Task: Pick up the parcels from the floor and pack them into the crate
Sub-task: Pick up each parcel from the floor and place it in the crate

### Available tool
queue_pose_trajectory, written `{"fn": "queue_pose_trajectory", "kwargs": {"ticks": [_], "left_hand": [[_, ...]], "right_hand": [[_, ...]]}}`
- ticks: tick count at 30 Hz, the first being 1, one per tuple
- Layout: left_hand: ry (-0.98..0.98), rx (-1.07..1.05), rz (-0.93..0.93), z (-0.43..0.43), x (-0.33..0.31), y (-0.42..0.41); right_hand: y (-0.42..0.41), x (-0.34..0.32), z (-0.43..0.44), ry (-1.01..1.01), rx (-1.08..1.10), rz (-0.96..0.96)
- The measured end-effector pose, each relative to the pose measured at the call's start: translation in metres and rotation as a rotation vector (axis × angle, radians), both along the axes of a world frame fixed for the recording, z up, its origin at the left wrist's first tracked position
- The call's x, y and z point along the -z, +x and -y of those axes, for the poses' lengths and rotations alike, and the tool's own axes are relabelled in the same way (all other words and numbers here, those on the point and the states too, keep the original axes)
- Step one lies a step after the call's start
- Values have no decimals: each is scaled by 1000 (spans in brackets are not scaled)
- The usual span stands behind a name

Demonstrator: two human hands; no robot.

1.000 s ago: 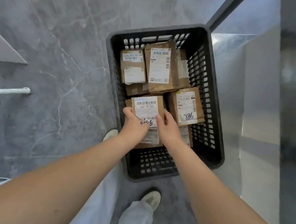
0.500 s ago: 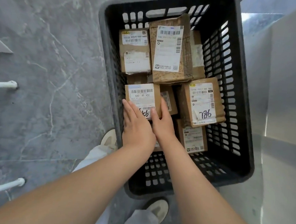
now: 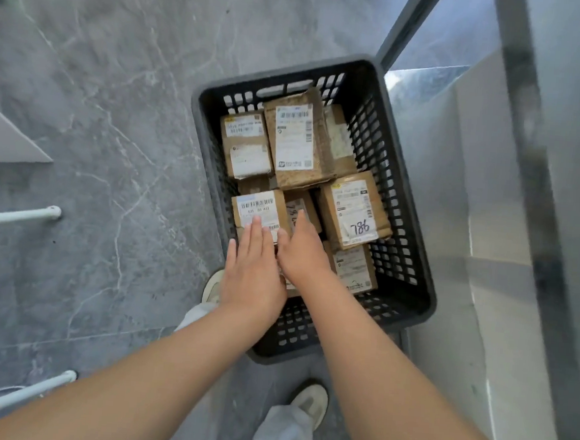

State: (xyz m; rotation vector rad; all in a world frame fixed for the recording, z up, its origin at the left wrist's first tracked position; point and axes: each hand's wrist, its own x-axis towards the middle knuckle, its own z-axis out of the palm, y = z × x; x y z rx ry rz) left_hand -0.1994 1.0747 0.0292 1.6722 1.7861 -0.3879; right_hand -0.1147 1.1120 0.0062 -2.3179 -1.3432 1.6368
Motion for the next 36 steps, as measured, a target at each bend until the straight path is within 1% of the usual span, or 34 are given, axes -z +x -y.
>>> {"fn": "queue_pose_trajectory", "kwargs": {"ticks": [2,5,9,11,14,16,18,20,23,25,27,30,33,36], "left_hand": [[69,64,11,-18,-46,-1],[196,147,41,-51,-119,8],[361,283,64,-91,-202,17],[450,330,69,-107,-240,21],[562,349,64,-115,-301,34],[617,363,74,-102,-340,45],[671,421,85,-74,-375,54],[725,484,122,-34,-404,64],[765,556,260,58,-444,74],[734,636,346,140,-463,79],[680,788,393,226,-475,88],[660,1004,457,348,-496,127],[673,1236,592,467,-535,177],[680,1449,730,588,-578,204]], "right_hand": [[5,-49,-2,142,-5,16],[12,-121,-21,362,71,80],[24,-221,-52,567,102,142],[31,-270,-61,662,95,230],[40,-336,-59,757,148,464],[46,-374,-43,808,194,581],[54,-410,-9,853,229,625],[63,-440,40,898,268,616],[77,-476,152,924,385,611],[83,-488,251,867,499,664],[85,-497,359,758,613,719],[104,-521,513,640,770,848],[129,-575,650,596,993,1035],[130,-629,770,565,1179,1195]]}}
